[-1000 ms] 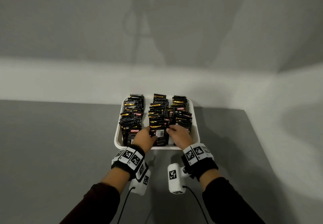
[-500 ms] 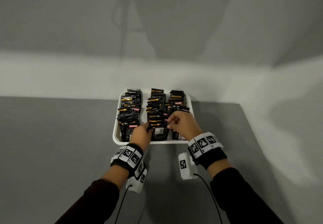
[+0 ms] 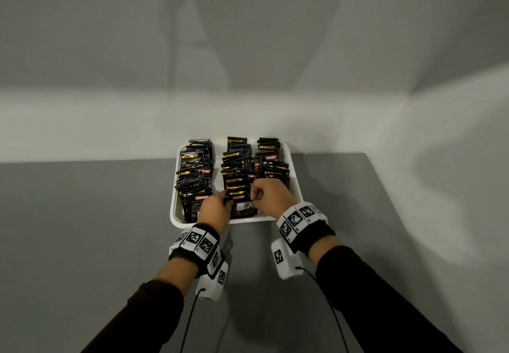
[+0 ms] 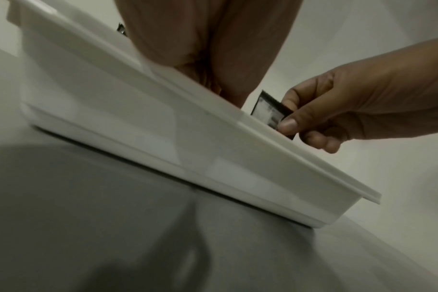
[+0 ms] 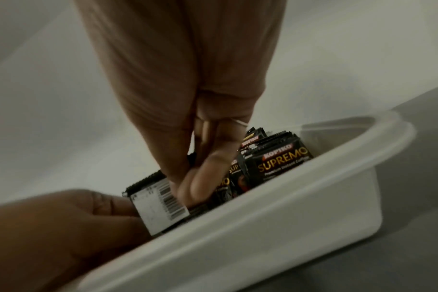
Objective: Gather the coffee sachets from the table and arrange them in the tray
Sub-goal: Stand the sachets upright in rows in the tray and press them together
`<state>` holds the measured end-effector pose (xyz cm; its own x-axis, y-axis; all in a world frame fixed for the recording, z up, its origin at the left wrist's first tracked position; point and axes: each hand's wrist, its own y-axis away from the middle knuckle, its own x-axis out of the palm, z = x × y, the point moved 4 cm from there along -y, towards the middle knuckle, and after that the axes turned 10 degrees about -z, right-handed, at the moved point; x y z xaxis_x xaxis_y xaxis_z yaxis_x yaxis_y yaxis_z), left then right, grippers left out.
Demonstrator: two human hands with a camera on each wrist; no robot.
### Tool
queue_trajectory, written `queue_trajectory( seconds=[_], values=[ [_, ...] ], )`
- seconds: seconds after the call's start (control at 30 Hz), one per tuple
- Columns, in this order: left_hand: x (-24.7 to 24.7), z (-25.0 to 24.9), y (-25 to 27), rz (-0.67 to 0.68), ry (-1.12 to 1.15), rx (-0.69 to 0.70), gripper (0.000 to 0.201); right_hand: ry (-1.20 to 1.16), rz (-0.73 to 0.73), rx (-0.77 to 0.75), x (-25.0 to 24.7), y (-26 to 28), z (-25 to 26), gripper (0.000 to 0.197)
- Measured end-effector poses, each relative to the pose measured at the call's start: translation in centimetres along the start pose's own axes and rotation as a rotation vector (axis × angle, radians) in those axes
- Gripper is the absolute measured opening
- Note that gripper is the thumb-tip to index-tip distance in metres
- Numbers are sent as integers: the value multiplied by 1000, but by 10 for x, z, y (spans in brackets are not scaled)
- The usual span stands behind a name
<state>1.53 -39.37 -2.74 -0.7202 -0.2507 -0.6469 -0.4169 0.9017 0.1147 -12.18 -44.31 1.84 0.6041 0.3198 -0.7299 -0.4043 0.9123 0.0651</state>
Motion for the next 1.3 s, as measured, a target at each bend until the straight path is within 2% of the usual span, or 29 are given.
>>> queue_trajectory(
  seconds=[0.07, 0.23, 0.33, 0.47, 0.53, 0.6, 0.67, 0.8, 0.97, 1.07, 1.17, 1.3],
  values=[
    [0, 1, 0, 3, -4, -9, 29, -120, 3, 67, -9, 1, -3, 26],
    [0, 1, 0, 11, -4, -26, 32, -478, -171, 193, -46, 13, -10, 9],
    [0, 2, 1, 24, 33, -33, 33, -622, -308, 235, -59, 22, -15, 9],
    [-1, 1, 1, 7, 46, -28, 32, -732, -369, 311, -56, 30, -27, 43],
    [-1, 2, 1, 11, 71, -44, 33, -814, -295, 398, -47, 30, -33, 56],
    [0, 3, 0, 27, 98, -64, 35, -835, -170, 450, -36, 30, -34, 59],
    [1, 4, 0, 35, 127, -85, 36, -799, -121, 456, -30, 29, -34, 58],
    [0, 4, 0, 24, 128, -81, 36, -646, -191, 396, -22, 23, -27, 51],
    [-2, 1, -2, 34, 33, -12, 31, -399, -270, 339, 3, 12, -13, 25],
    [-2, -1, -2, 62, -42, 30, 32, -215, -288, 352, 20, 13, -12, 19],
    [-4, -3, 0, 104, -81, 58, 40, -29, -266, 314, 25, 13, -13, 12],
    [-7, -7, 3, 165, -78, 54, 36, 53, -244, 275, 18, 11, -16, 10]
  ],
)
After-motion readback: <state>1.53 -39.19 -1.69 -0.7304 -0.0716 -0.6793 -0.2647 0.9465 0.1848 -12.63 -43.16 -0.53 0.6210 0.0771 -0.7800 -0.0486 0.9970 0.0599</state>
